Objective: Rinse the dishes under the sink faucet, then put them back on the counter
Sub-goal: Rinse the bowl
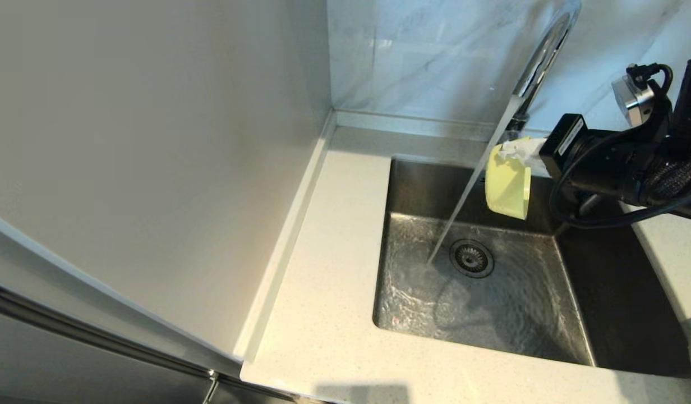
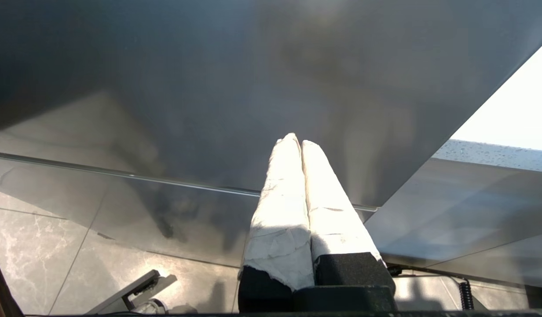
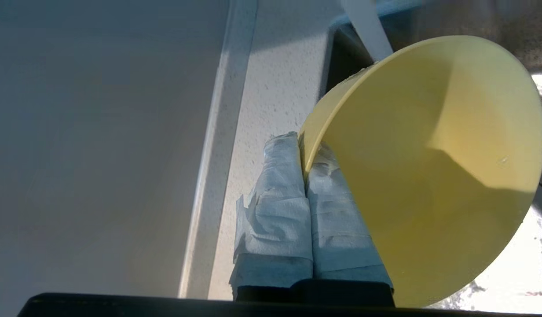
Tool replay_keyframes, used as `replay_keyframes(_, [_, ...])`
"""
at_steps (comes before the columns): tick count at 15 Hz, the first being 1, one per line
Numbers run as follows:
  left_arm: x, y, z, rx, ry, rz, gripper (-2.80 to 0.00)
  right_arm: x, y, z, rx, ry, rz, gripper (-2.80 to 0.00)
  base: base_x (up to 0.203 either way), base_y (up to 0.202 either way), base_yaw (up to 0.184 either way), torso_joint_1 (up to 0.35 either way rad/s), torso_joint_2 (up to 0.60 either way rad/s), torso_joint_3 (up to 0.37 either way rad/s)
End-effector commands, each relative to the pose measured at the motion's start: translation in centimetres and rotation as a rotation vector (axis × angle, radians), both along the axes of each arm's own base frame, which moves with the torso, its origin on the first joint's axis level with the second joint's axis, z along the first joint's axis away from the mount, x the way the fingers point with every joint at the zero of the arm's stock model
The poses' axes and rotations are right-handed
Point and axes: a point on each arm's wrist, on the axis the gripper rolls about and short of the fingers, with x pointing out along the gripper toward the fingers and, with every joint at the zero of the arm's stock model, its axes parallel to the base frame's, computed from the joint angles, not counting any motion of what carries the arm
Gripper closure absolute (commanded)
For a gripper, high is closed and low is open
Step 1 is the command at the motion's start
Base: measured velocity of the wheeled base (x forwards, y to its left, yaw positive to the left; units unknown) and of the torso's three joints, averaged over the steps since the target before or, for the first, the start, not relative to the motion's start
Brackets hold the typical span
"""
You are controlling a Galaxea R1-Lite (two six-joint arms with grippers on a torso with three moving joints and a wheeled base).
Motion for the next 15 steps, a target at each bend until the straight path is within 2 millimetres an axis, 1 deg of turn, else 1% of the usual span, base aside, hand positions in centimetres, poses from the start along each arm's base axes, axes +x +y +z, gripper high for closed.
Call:
replay_keyframes(1, [0.0, 0.0, 0.0, 0.0, 0.0, 0.0, 0.0, 0.9, 0.3, -0.5, 0.003, 0.005, -0.003, 0.0, 0.0, 0.0, 0.0, 0.0, 0.0, 0.0])
replay_keyframes(5, [0.0, 0.0, 0.0, 0.0, 0.0, 0.0, 0.0, 1.9, 0.5, -0.8, 0.001, 0.001, -0.015, 0.0, 0.0, 0.0, 0.0, 0.0, 0.0, 0.0])
replay_keyframes(7, [0.0, 0.0, 0.0, 0.0, 0.0, 0.0, 0.0, 2.0, 0.5, -0.7, -0.001, -0.004, -0.037, 0.0, 0.0, 0.0, 0.0, 0.0, 0.0, 0.0])
replay_keyframes(13, [0.0, 0.0, 0.0, 0.0, 0.0, 0.0, 0.0, 1.9, 0.5, -0.9, -0.007, 0.003, -0.032, 0.0, 0.0, 0.0, 0.0, 0.0, 0.0, 0.0])
replay_keyframes(15, [0.0, 0.0, 0.0, 0.0, 0.0, 0.0, 0.0, 1.1, 1.3, -1.3, -0.058, -0.002, 0.039, 0.0, 0.0, 0.0, 0.0, 0.0, 0.0, 0.0])
